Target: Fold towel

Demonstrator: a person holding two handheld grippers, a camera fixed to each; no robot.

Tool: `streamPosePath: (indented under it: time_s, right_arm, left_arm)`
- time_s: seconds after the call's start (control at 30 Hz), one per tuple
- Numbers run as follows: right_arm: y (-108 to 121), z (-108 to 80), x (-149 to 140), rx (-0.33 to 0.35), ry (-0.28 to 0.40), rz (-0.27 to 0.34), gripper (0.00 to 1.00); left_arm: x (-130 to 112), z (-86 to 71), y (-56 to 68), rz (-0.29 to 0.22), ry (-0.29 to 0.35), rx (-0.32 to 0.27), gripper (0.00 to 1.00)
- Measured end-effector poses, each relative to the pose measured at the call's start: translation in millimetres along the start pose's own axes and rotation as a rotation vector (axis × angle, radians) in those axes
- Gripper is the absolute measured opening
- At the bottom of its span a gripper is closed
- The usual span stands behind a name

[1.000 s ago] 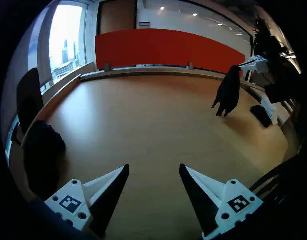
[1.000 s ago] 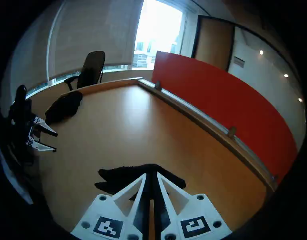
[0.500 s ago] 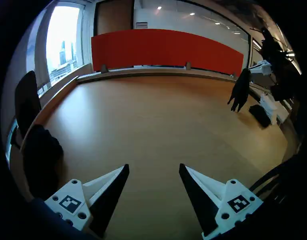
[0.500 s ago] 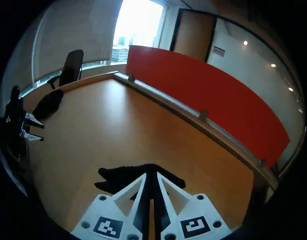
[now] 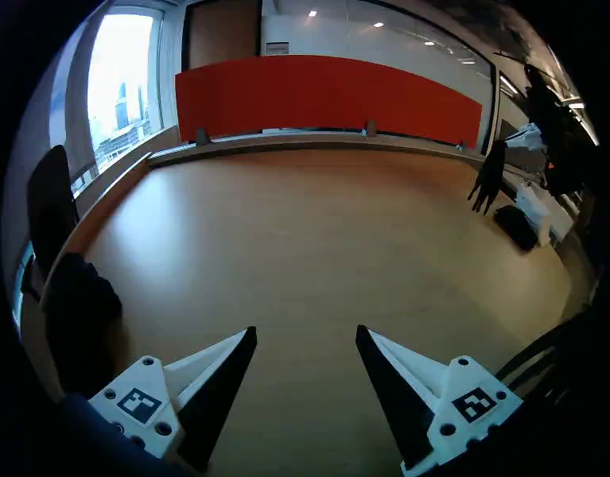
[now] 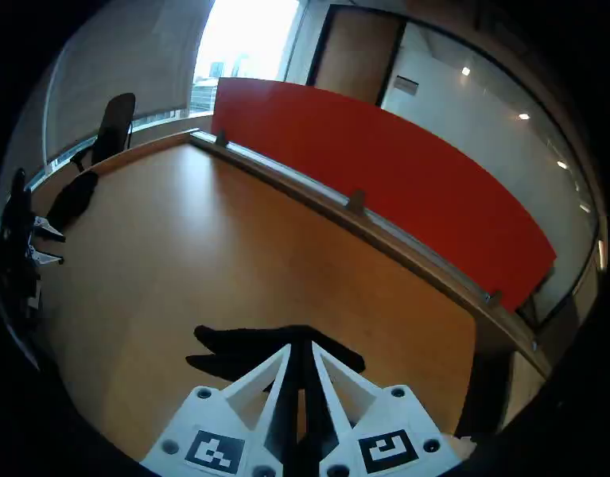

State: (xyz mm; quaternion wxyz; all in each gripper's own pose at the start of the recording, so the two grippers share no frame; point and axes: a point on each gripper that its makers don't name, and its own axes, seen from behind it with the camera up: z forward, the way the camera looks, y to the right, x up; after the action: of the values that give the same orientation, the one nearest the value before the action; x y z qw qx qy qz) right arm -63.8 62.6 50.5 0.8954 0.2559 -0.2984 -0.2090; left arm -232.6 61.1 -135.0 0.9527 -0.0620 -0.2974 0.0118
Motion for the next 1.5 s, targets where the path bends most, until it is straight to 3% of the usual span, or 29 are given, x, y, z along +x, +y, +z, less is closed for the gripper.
streamPosePath:
  time_s: [0.77,1.2,1.5]
  right_arm:
    - [77.3,-15.2,-50.1,-0.107,-0.066,0.065,0.03]
    - [92.1,-24.9,-75.1,-0.127,-0.094,0.086,0.03]
    - [95.4,-43.9,-111.4,-0.151,-0.132,0.123,0.03]
  left_arm:
    - [7.3,2.6,11.7,0.020,-0.007,-0.006,0.92]
    - [12.7,2.4,20.7,0.042,-0.007,-0.014,0.92]
    - [15.6,4.4,26.1,0.050,-0.006,-0.022,0.93]
